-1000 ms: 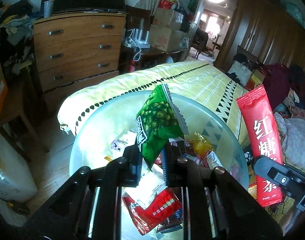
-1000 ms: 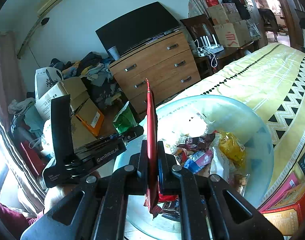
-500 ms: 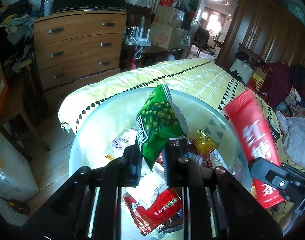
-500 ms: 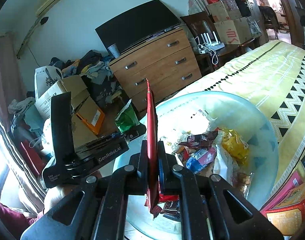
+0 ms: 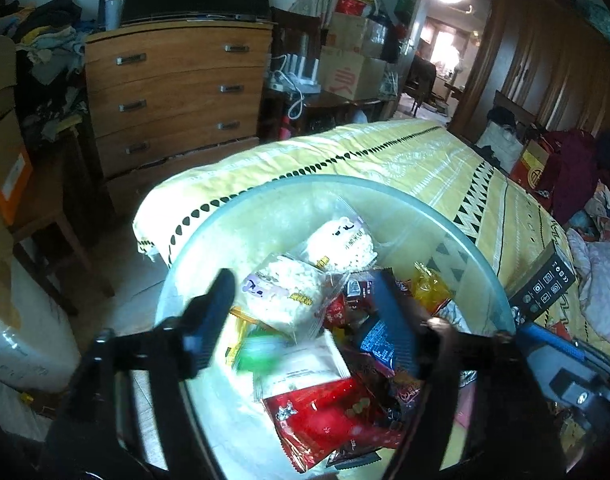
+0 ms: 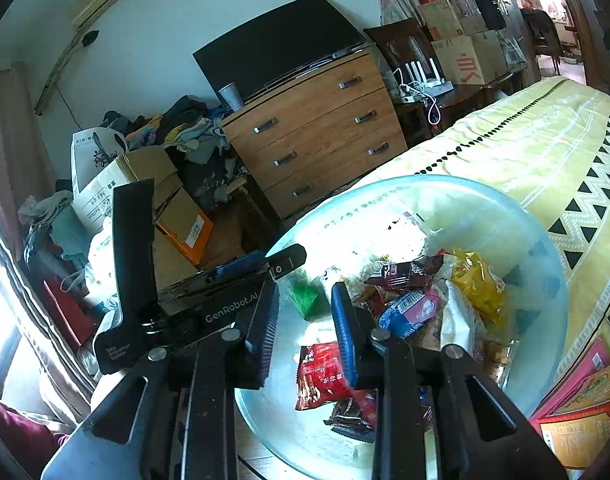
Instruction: Organize snacks
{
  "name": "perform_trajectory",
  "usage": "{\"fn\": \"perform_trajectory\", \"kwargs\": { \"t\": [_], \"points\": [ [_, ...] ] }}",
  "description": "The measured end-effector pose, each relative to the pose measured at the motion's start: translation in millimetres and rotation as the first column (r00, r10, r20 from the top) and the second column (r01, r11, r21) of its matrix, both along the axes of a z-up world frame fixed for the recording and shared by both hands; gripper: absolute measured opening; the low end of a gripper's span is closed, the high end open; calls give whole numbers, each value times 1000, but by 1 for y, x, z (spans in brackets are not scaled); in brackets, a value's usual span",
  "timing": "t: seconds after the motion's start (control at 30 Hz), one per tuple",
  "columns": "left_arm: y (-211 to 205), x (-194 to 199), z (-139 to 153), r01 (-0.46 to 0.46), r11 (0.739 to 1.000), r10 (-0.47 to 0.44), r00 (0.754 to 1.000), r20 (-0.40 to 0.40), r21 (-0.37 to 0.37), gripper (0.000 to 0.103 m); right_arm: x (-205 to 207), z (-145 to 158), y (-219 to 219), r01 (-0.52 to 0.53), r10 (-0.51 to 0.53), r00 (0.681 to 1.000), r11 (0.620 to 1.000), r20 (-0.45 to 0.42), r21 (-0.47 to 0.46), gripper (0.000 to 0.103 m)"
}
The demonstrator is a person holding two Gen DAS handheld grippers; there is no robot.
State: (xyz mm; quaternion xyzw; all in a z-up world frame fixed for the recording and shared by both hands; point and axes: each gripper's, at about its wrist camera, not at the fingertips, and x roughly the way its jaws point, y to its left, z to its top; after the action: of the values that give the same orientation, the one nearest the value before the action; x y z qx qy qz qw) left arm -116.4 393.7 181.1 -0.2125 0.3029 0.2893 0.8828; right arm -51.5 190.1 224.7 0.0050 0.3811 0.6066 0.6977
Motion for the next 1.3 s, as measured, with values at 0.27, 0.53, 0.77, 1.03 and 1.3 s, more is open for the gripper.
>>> {"fn": "perform_trajectory", "kwargs": {
  "t": [0.27,0.53,0.77,1.03,1.3],
  "points": [
    [-65,10,33,148,986,-154,985,84,71,78,-27,-9,-96,137,-136,987,991,90,-4,41],
    [-217,32,66,500,842,-528,841,118,203,81,-45,-55,-271,483,-469,869,873,159,-69,61],
    [-329,48,34,746,649,-755,656,5,152,81,-51,-109,-404,646,-657,753,724,40,-242,84],
    [-378,71,2,814,578,-809,581,-90,65,81,-7,-137,-497,739,-771,635,621,-38,-261,59],
    [-389,88,-26,807,588,-792,586,-168,43,81,155,-156,-519,755,-788,615,580,23,-308,54]
  ]
}}
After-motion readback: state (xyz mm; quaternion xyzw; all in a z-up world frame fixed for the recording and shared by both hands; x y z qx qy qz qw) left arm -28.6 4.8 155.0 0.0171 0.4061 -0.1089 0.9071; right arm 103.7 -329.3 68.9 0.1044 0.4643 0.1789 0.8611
